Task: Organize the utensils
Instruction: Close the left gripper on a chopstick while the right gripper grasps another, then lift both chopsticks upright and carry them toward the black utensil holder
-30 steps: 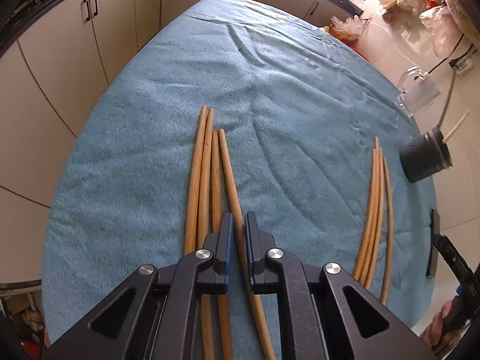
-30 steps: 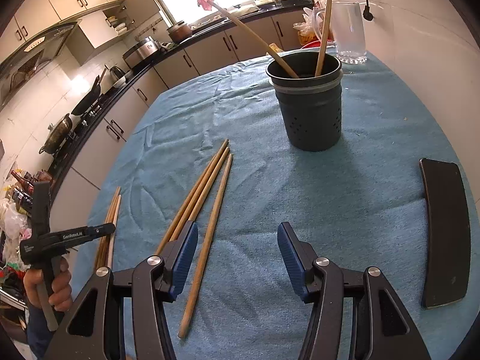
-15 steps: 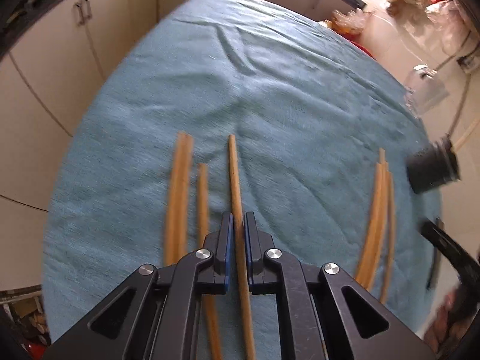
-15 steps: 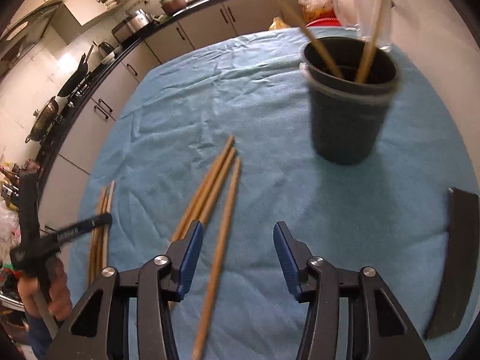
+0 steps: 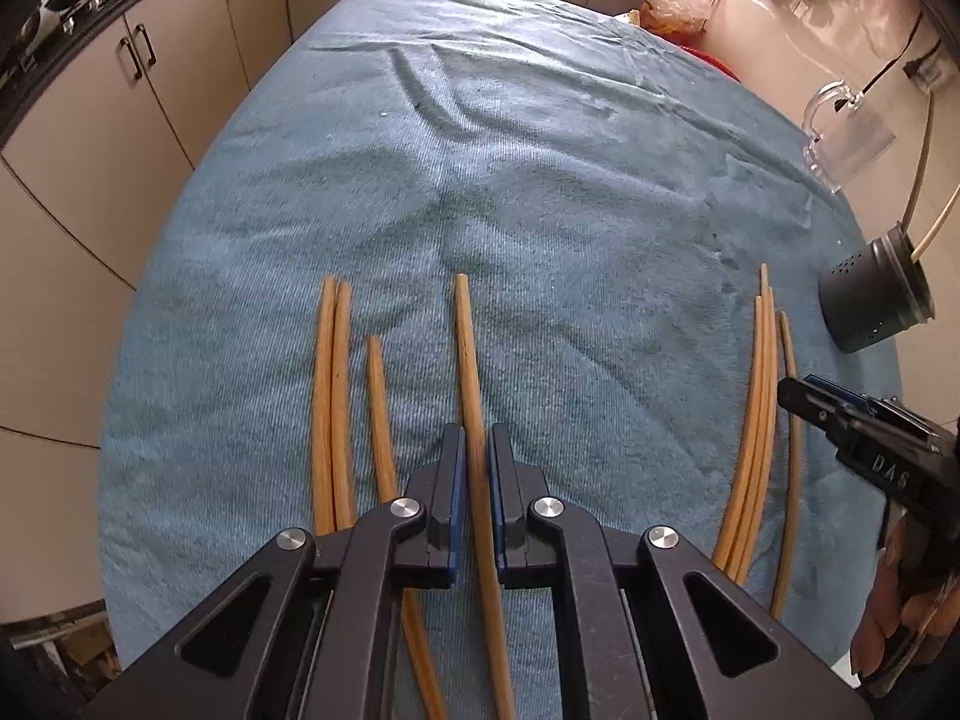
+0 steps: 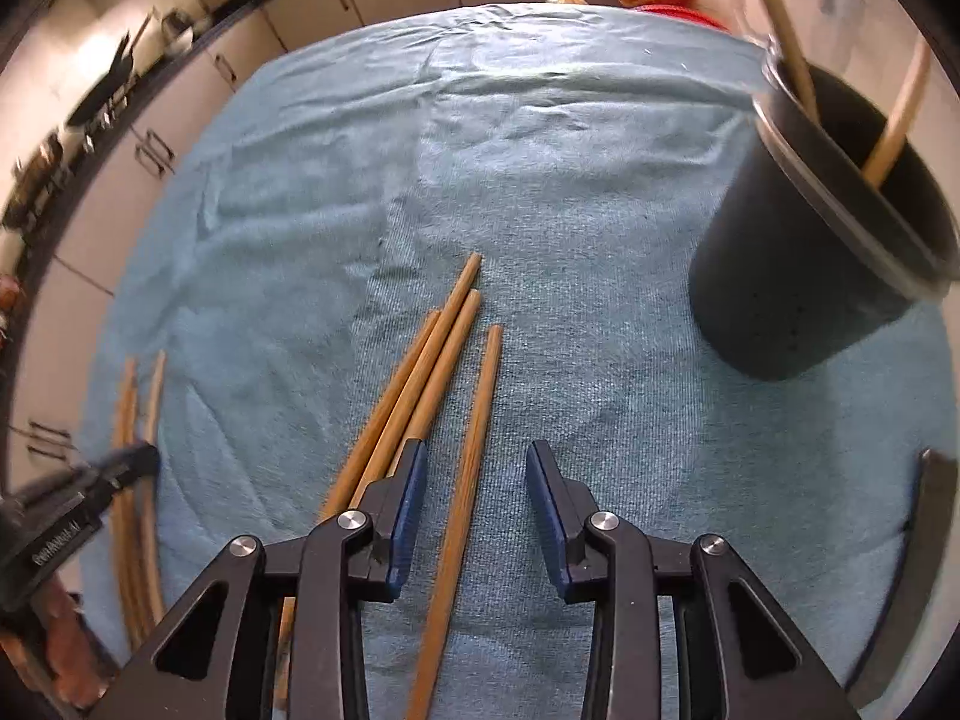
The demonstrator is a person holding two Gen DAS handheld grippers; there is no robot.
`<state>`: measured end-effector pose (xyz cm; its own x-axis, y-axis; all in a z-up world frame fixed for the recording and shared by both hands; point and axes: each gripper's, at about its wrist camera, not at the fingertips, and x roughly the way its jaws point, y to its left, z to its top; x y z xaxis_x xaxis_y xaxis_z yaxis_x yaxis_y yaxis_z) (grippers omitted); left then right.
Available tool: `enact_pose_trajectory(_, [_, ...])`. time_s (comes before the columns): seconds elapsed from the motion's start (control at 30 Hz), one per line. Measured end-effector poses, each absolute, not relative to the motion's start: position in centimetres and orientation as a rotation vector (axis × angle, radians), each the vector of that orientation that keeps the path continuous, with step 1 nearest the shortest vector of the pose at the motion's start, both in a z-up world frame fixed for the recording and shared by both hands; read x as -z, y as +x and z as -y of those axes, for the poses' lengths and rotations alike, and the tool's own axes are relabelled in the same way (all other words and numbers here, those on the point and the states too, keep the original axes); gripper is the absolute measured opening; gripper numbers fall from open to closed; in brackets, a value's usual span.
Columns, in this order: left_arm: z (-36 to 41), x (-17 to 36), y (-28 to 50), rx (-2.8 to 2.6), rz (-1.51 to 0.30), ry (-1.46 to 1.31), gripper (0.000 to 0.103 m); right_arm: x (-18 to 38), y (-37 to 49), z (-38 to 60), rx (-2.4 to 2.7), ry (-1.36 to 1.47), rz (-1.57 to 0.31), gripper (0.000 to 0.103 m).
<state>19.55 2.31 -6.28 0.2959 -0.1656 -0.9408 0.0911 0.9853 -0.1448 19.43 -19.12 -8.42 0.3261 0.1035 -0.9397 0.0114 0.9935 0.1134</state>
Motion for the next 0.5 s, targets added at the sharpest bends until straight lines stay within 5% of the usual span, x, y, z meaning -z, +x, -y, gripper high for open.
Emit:
enact_pose_trajectory(0.1, [-1.8,6.4,19.9,0.159,-1.249,-0.053,0.007,8.5,19.6,18.0,-0.059,0.009,-1.234,0.032])
enact_pose_trajectory(0.2, [-1.7,6.3,19.8,0.157,-1.237,-0.060,0.007,8.5,19.8,18.2,-0.077,0.011,-1.229,0.011])
enact_pose_trajectory(0.5, [-2.1,1.9,17.0,0.249,-1.065,-0.153,0.006,3.9,16.2,21.2,-0.191,0.251,-1.016,0.007])
